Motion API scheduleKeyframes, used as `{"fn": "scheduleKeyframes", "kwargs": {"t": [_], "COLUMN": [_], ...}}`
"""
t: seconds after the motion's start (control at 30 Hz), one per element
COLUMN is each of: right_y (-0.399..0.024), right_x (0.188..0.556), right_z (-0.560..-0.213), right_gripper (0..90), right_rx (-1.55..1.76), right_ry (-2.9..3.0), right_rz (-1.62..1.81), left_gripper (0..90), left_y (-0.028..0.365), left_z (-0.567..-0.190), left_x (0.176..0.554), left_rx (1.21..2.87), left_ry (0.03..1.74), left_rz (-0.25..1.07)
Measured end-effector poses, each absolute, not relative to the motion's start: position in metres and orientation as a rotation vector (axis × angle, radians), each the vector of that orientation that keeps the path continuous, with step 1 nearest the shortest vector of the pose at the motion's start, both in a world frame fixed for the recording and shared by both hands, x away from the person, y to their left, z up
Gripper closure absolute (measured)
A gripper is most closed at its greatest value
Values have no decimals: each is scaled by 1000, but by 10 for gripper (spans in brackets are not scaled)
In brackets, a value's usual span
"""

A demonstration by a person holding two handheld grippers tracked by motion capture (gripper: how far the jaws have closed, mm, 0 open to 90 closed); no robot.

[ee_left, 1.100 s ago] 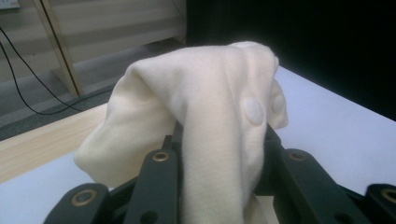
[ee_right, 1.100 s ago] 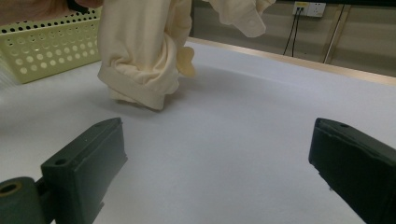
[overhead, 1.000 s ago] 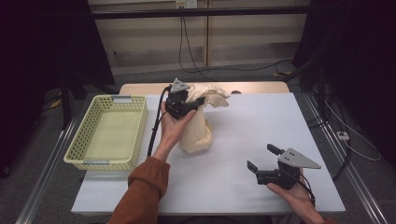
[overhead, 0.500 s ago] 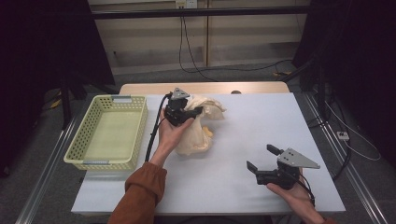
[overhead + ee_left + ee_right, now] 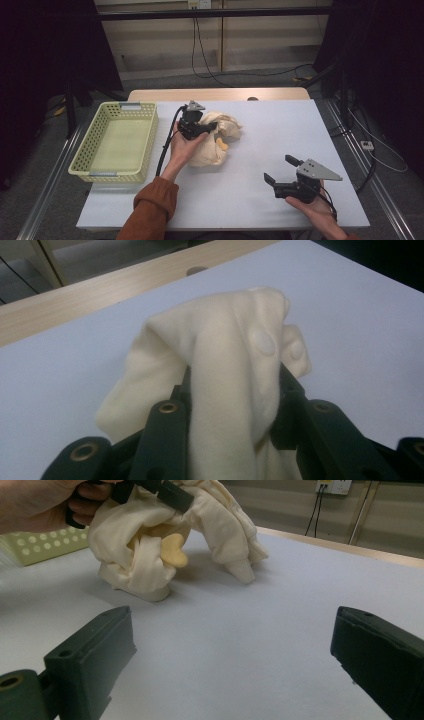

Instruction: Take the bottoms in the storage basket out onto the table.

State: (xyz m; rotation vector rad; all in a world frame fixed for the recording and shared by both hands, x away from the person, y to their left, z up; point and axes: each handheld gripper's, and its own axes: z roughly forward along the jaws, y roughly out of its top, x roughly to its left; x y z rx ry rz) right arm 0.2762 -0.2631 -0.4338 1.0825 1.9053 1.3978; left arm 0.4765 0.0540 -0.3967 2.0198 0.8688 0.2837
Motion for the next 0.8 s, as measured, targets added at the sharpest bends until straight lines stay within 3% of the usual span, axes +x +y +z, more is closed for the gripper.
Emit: {"fn": "scheduleKeyframes", "kwargs": {"t": [0.8], "right_y": [-262], "right_x": [277], "right_z": [-434], "right_gripper": [37], "right_rx": [1082], "right_ry": [1907], "right_rz": [1399], "left_gripper": [612], "left_y": [41], "left_z": [-426], "left_x": [484], "left_rx": [2162], "left_ry": [922], "left_rz": [331]}}
